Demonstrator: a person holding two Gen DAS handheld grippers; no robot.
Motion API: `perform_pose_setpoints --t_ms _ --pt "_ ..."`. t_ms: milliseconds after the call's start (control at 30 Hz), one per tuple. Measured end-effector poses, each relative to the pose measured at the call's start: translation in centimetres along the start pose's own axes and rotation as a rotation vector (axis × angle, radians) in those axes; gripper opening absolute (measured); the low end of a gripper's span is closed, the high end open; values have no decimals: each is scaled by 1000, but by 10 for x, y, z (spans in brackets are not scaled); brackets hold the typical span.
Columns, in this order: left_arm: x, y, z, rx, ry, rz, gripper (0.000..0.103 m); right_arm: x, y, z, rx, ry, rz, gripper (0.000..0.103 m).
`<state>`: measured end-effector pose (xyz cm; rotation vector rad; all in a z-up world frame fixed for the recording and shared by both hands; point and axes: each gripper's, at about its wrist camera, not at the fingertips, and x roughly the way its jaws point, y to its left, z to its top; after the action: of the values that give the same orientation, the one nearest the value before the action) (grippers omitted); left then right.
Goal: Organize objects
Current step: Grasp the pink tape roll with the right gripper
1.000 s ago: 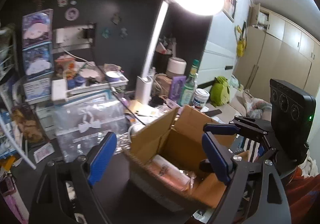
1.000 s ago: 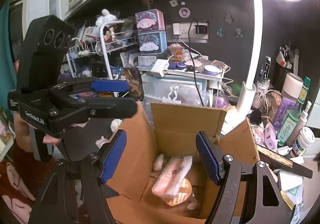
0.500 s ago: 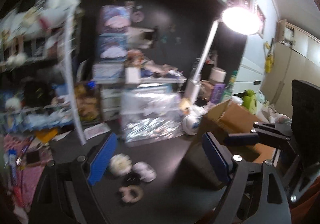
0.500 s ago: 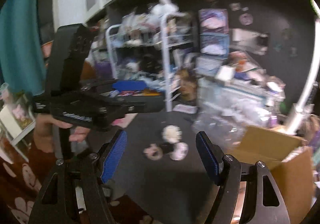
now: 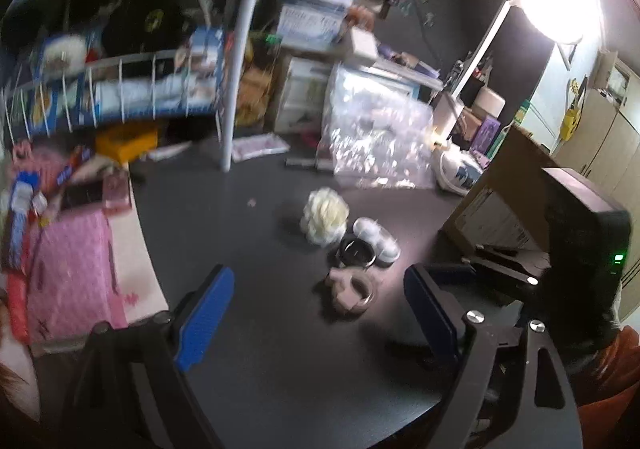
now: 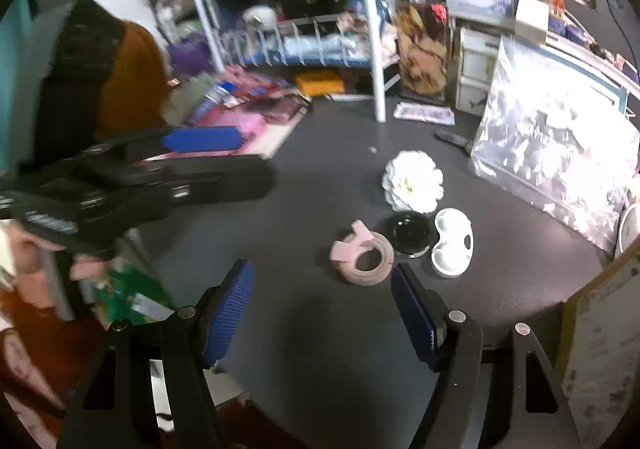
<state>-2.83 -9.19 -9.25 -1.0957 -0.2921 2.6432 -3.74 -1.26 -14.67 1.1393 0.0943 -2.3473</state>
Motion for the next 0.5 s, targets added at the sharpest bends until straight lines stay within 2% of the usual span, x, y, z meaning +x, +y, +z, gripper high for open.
perform_pose_setpoints --t_ms 100,267,400,467,500 --pt "5 9 -8 -18 20 2 85 21 -2 -2 -6 26 -49 62" --pt "5 18 -12 -39 24 3 85 39 -2 -1 -34 45 -118 59" --pt "4 22 -13 -44 20 5 85 45 -4 2 -61 43 -159 50" --pt "3 22 -13 -44 21 4 85 50 -5 3 -58 52 -155 40" --pt "3 22 -13 -44 22 5 85 50 -5 2 -63 47 -158 40"
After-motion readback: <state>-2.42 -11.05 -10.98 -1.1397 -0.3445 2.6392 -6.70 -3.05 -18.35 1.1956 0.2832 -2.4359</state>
